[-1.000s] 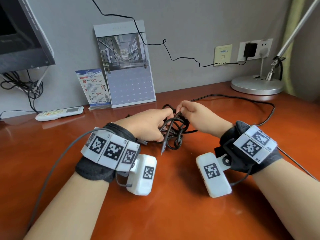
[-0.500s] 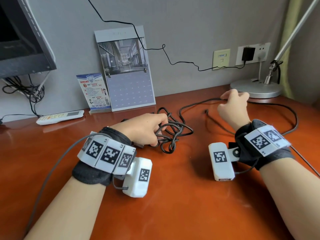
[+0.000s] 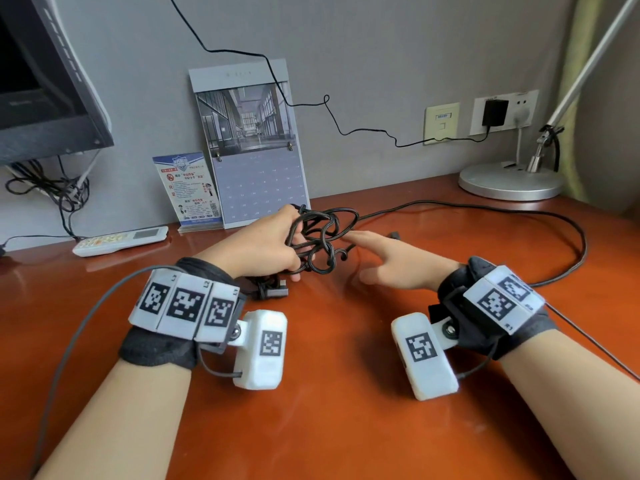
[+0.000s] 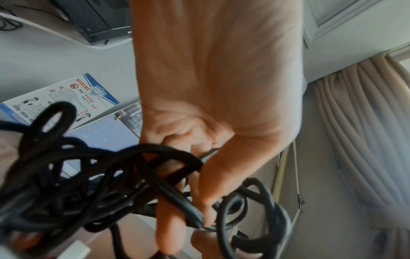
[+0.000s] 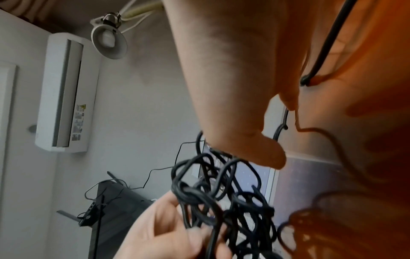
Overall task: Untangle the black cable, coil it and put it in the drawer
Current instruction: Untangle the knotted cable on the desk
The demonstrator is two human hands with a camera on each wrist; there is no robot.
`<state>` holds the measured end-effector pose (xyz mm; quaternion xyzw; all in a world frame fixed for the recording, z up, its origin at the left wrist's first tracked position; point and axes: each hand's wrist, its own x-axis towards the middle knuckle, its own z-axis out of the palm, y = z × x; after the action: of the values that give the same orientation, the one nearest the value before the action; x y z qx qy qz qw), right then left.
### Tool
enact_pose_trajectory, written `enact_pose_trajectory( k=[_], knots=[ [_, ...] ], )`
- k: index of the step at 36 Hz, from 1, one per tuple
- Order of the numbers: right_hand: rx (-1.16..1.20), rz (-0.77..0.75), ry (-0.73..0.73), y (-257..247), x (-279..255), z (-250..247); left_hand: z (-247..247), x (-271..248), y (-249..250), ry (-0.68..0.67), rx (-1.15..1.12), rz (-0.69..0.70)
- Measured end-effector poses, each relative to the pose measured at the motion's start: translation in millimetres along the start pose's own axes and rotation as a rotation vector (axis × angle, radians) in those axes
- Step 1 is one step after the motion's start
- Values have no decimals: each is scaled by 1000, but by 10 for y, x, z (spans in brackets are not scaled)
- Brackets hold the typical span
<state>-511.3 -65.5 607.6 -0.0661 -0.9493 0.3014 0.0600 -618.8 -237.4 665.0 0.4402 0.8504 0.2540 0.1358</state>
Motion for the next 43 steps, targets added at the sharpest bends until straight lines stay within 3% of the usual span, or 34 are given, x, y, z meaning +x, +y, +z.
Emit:
enact_pose_trajectory(
  k=[4,10,18,25,34,43],
  knots=[
    [-6,-48,0,-33,22,69,17,11,0,11,-76,13],
    [109,-137,247,-96,-23,57,14,44,-55,164,-38,-19],
    [206,-212,440,-103,35,70,45,83,-93,250,-86,-52],
    [277,-219,361,-126,71,103,83,81,-59,250,165,-14],
    [403,-225,295,-266,73,220,108,94,-14,269,210,-64],
    [355,-198,497,-345,82,235,174,70,77,285,401,-174]
  ],
)
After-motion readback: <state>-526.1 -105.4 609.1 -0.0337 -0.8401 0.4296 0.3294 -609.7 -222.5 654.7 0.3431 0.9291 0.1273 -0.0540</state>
